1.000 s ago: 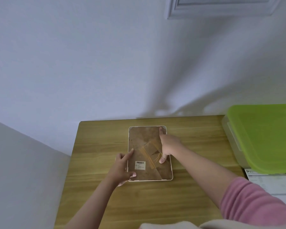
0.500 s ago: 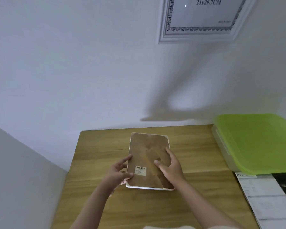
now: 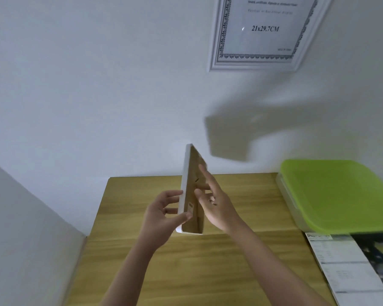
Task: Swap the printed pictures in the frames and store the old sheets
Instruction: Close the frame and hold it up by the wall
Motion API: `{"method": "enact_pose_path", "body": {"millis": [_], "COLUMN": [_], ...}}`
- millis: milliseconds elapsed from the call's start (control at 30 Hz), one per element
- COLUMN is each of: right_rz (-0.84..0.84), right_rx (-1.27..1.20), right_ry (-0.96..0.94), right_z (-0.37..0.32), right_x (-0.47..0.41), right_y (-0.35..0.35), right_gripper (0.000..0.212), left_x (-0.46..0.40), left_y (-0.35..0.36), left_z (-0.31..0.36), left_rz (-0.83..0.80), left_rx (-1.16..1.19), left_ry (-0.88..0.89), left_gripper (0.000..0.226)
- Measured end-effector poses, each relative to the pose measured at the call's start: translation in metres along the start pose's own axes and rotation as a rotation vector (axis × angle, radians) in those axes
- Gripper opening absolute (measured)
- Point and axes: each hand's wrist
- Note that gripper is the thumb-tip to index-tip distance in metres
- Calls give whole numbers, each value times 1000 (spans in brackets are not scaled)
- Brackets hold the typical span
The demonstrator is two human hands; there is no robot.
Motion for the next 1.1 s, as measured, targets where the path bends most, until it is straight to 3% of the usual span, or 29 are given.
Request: {"method": "enact_pose_path", "body": {"millis": [167, 367, 467, 567, 667, 800, 967, 1100], "right_rz": [43, 249, 341, 420, 464, 497, 369, 539], "right_rx": [-232, -347, -352, -306, -300, -314, -354, -329], "right_ry": [77, 192, 203, 162, 115, 84, 49, -61], "right_z": [-6, -3, -2, -1, -2, -13, -37, -72], "right_x": [-3, 1, 3, 5, 7, 6, 5, 1], "right_y": [-4, -15, -33, -55, -78, -112, -176, -231], "right_gripper": [46, 45, 37, 34, 30, 31, 40, 41], "left_x": [2, 4, -4, -15, -24, -35, -53, -67], "left_y": [21, 38, 39, 31, 33, 48, 72, 103], "left_z": [9, 16, 10, 1, 6, 28, 93, 157], "left_rz": [-11, -79, 53, 235, 193, 110, 59, -53], "left_rx": [-120, -214, -339, -438, -287, -178, -7, 46], "left_ry": [66, 116, 198, 135, 71, 121, 244, 417], "left_gripper": [46, 36, 32, 34, 34, 39, 41, 43]}}
Point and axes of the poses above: each hand's wrist, its own x-axis away from the middle knuckle, its own y-axis out of the palm, z = x × y, and after that the axes turned 3 degrees about y, right-handed
